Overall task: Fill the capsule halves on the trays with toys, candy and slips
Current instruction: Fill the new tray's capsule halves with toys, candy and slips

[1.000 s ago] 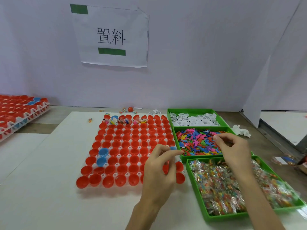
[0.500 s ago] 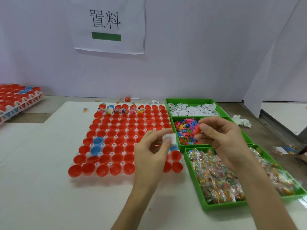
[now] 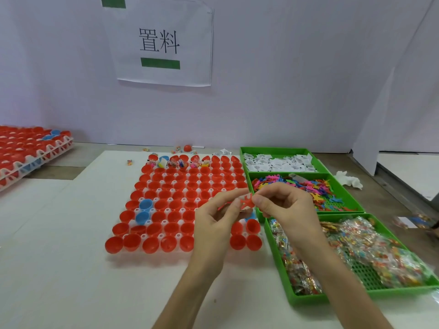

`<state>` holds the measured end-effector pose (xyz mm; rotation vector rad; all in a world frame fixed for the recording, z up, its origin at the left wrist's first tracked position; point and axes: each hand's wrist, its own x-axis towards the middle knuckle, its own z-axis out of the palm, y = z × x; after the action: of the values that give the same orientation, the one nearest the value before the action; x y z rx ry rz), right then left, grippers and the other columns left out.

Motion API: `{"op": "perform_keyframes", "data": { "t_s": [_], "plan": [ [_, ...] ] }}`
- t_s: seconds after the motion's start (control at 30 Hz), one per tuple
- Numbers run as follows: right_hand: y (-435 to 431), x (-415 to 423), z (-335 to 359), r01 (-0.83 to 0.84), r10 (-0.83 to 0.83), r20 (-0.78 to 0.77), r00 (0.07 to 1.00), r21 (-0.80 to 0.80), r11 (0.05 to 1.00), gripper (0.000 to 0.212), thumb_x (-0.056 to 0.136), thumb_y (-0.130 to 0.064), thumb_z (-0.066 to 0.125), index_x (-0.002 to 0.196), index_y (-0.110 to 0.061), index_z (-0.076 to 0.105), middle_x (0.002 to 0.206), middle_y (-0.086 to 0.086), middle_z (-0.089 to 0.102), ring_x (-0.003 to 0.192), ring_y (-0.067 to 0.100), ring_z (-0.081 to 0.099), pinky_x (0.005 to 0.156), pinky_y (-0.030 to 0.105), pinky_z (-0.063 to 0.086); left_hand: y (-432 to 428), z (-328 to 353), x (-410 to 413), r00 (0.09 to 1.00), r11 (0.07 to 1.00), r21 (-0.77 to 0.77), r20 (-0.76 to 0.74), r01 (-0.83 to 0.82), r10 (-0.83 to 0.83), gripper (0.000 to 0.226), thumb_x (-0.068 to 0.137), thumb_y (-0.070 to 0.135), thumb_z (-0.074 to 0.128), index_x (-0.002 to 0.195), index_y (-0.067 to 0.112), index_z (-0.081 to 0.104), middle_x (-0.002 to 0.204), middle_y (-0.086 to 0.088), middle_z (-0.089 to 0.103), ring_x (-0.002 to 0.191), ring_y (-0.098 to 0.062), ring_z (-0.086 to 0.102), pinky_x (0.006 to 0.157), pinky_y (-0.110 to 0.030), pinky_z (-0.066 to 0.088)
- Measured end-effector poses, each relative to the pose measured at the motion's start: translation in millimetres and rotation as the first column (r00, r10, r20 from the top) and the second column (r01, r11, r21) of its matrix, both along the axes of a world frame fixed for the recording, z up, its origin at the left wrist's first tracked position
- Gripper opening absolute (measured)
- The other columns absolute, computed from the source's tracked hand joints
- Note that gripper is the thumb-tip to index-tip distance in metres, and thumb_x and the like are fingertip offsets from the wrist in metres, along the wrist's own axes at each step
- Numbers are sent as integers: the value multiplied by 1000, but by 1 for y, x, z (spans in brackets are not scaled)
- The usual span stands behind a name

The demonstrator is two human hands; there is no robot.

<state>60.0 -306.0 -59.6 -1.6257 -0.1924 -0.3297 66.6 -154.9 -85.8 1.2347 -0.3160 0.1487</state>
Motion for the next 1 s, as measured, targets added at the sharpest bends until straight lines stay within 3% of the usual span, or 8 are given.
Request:
{"op": "perform_keyframes", "data": {
  "t_s": [0.33, 0.43, 0.57, 0.67, 0.73, 0.8, 0.9, 1.0],
  "plan": [
    [0, 1, -2, -90, 87, -71, 994, -40, 995, 22, 81, -26, 75, 103, -22, 76, 92, 3, 76, 77, 20, 73, 68, 24, 58, 1, -4, 1, 982, 981, 137, 142, -140, 121, 36, 92, -8, 62, 102, 23, 77, 95, 2, 76, 90, -20, 73, 75, -28, 60],
    [0, 2, -3, -105, 104, -68, 992, -13, 994, 20, 80, -26, 75, 99, -22, 78, 89, 6, 76, 72, 21, 73, 67, 24, 58, 2, -5, 2, 973, 970, 155, 162, -188, 163, 28, 92, 0, 67, 101, 25, 75, 90, 2, 75, 88, -23, 71, 73, -36, 62],
    [-4, 3, -2, -68, 70, -65, 995, 27, 997, 20, 74, -30, 78, 93, -24, 79, 89, 6, 77, 74, 20, 73, 68, 24, 57, -2, -6, 0, 947, 940, 172, 181, -295, 264, 22, 91, 5, 69, 100, 26, 71, 87, 7, 71, 84, -19, 70, 73, -32, 61],
    [-11, 7, 3, 71, -71, -28, 997, 33, 997, 17, 73, -27, 76, 90, -24, 79, 91, 3, 78, 81, 16, 74, 71, 23, 59, -9, -10, -7, 797, 797, 268, 465, -541, 385, 17, 91, 1, 64, 94, 18, 65, 87, 12, 66, 82, -7, 64, 68, -21, 55],
    [-15, 13, 14, 161, -161, 3, 987, -22, 987, 15, 74, -27, 77, 88, -23, 78, 89, -2, 78, 83, 11, 74, 74, 21, 59, -18, -14, -18, 692, 771, 314, 688, -555, 218, 12, 87, 2, 61, 91, 12, 65, 87, 4, 64, 81, -7, 59, 66, -24, 52],
    [-16, 25, 27, 198, -191, 63, 980, -156, 968, 12, 79, -26, 79, 91, -27, 76, 89, -10, 78, 83, 5, 73, 73, 14, 56, -29, -17, -28, 646, 771, 431, 762, -468, -34, 10, 86, 8, 62, 93, 13, 67, 95, -1, 66, 86, -13, 60, 71, -27, 50],
    [-5, 56, 44, 211, -170, 141, 975, -372, 904, 10, 84, -25, 79, 93, -29, 75, 85, -16, 76, 79, -3, 70, 69, 6, 51, -42, -27, -32, 614, 666, 653, 704, -361, -358, 20, 93, 25, 60, 110, 20, 70, 123, 2, 67, 116, -12, 58, 96, -27, 47],
    [13, 102, 46, 197, -142, 141, 980, -540, 818, 12, 85, -24, 79, 96, -23, 75, 85, -11, 75, 76, -2, 69, 67, 7, 49, -46, -36, -34, 588, 581, 755, 629, -305, -509, 27, 101, 33, 52, 122, 26, 68, 137, 5, 62, 130, -11, 53, 109, -29, 38]
  ]
}}
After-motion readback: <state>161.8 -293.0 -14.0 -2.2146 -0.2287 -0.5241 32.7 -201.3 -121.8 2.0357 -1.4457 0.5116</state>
